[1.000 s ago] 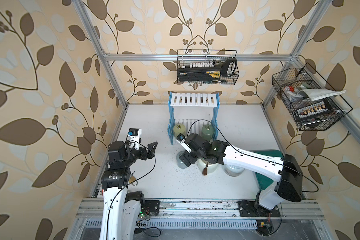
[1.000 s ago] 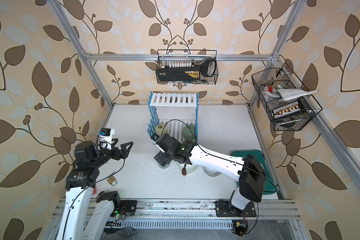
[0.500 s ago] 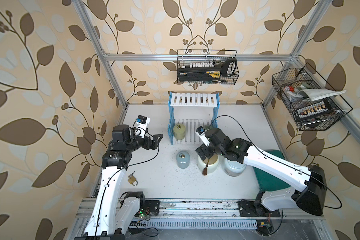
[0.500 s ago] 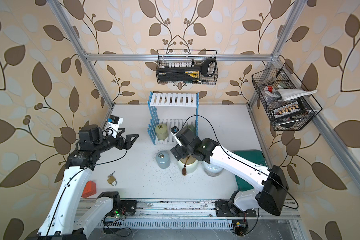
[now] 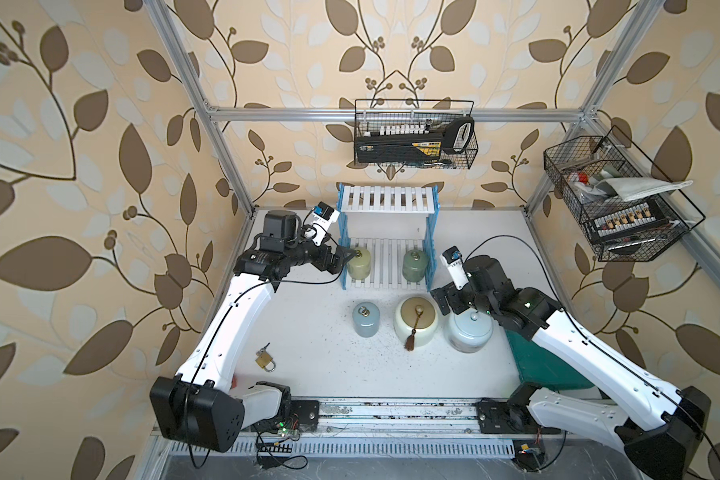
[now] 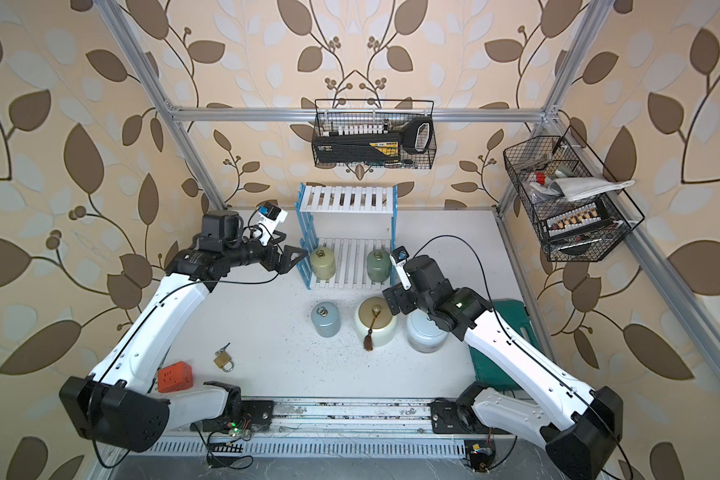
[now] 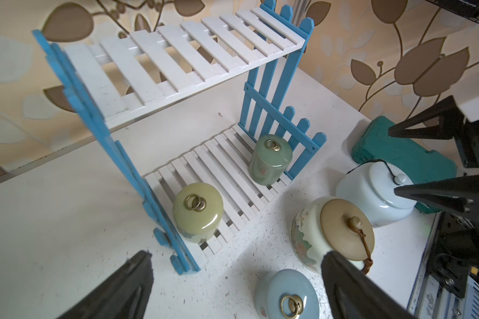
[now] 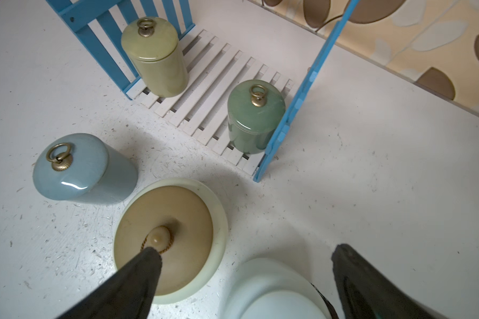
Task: Remove the tea canisters from the shelf
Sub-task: Pick up the tea canister from the shelf.
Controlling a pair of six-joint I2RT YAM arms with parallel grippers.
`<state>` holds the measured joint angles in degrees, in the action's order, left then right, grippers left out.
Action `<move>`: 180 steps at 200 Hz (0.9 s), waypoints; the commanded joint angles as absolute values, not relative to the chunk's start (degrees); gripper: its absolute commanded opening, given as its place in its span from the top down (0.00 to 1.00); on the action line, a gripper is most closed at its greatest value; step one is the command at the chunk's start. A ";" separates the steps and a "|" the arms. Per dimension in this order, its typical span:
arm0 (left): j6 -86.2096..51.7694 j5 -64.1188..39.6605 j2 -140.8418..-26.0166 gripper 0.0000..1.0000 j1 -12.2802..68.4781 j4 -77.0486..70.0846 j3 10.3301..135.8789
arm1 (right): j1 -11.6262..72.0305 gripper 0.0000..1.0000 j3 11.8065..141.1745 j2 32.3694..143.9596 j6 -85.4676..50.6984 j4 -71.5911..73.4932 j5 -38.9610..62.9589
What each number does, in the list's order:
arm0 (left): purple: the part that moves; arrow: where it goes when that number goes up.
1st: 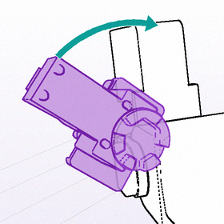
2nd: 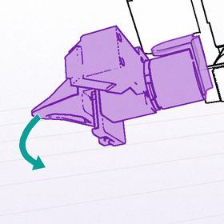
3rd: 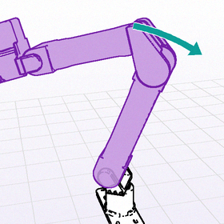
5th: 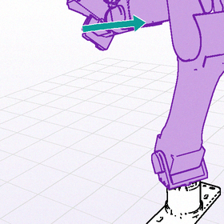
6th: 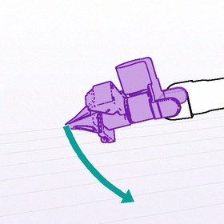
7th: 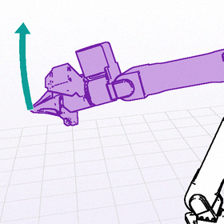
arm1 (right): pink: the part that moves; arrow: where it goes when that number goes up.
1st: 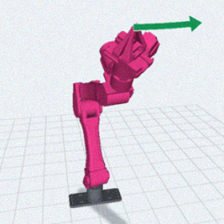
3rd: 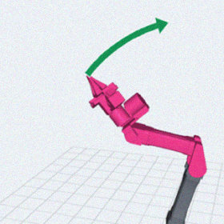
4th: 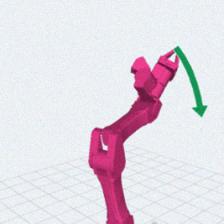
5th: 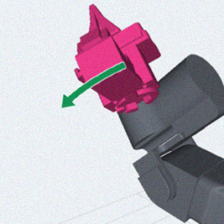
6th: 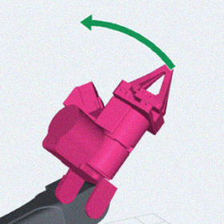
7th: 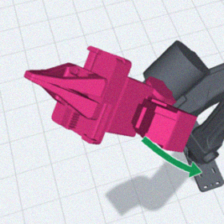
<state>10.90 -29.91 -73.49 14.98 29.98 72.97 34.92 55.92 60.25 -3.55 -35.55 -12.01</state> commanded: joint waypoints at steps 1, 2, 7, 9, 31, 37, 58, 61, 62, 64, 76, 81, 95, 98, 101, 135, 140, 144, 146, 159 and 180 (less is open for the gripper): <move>12.83 -28.31 -76.69 0.01 18.89 30.67 77.09 | 32.28 0.01 54.57 57.05 -1.87 -37.10 -10.73; 12.83 -28.31 -76.93 0.01 19.07 30.63 77.22 | 32.14 0.01 54.62 56.91 -1.86 -37.22 -10.68; 12.86 -28.17 -77.85 0.01 19.87 30.50 77.93 | 31.45 0.01 54.60 56.31 -1.64 -37.70 -10.41; 12.84 -28.25 -78.22 0.01 20.11 30.46 78.17 | 31.20 0.01 54.56 56.02 -1.49 -37.84 -10.27; 12.99 -28.09 -82.13 0.01 22.80 29.29 80.37 | 29.37 0.01 53.05 52.73 0.78 -38.17 -10.38; 13.09 -27.89 -84.27 0.01 23.58 29.26 81.09 | 29.06 0.01 52.48 51.69 1.27 -38.03 -10.82; 13.66 -27.53 -88.70 0.01 25.88 29.27 83.98 | 28.67 0.01 50.80 48.44 1.95 -38.06 -11.56; 13.77 -27.53 -89.27 0.01 26.15 29.20 84.41 | 28.65 0.01 50.54 47.90 2.06 -38.06 -11.56; 13.78 -27.52 -89.41 0.01 26.26 29.19 84.57 | 28.65 0.01 50.45 47.73 2.08 -38.01 -11.54; 13.84 -27.45 -89.70 0.01 26.34 29.14 84.77 | 28.65 0.01 50.23 47.35 2.21 -37.98 -11.59; 14.25 -27.51 -91.54 0.01 27.18 28.84 85.75 | 28.69 0.01 48.69 45.18 2.61 -37.14 -11.81; 14.47 -27.38 -92.31 0.01 27.60 28.70 86.12 | 28.65 0.01 47.82 44.12 2.78 -36.42 -11.89; 14.72 -26.58 -94.64 0.01 28.51 28.06 86.98 | 28.64 0.01 45.35 41.19 2.90 -34.68 -12.70; 14.68 -26.31 -95.19 0.01 28.69 27.94 87.14 | 28.65 0.01 44.75 40.66 2.98 -34.16 -12.95; 14.68 -26.10 -95.74 0.01 28.92 27.83 87.40 | 28.59 0.01 44.17 40.12 3.06 -33.65 -13.26; 13.42 -25.03 -101.70 0.01 30.07 26.95 90.21 | 28.65 0.01 38.89 34.02 3.63 -28.48 -14.89; 13.28 -24.62 -102.57 0.01 30.28 26.56 90.47 | 28.65 0.01 38.62 33.51 3.56 -28.08 -15.14; 13.19 -24.37 -103.27 0.01 30.43 26.35 90.73 | 28.66 0.01 38.46 33.16 3.54 -27.96 -15.34; 13.19 -24.18 -103.54 0.01 30.52 26.34 90.89 | 28.66 0.01 38.38 33.05 3.59 -27.91 -15.48; 13.32 -22.66 -105.78 0.01 30.94 26.17 92.13 | 28.66 0.01 37.82 32.59 3.82 -27.44 -16.59; 12.80 -21.40 -108.86 0.01 31.21 25.86 93.68 | 28.65 0.01 36.46 30.99 4.30 -25.87 -17.43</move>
